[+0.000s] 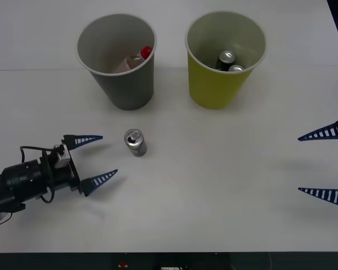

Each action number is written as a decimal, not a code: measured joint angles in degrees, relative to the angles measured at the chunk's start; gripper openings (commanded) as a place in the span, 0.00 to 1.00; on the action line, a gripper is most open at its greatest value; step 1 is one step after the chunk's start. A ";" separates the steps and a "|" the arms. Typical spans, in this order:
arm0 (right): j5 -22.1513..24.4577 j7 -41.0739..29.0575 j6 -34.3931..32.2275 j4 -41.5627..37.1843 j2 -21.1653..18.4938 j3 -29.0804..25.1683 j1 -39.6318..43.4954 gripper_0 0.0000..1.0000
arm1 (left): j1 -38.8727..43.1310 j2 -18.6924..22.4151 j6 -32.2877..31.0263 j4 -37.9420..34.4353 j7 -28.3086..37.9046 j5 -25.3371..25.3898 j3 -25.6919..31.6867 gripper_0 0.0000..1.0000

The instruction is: Put the can into the green bin and the plastic bottle into the gray bin

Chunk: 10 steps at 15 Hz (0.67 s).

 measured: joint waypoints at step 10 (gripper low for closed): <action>0.00 0.00 0.00 0.00 0.00 0.00 0.00 1.00 | -4.00 -7.01 6.49 3.20 -3.11 2.76 -4.70 1.00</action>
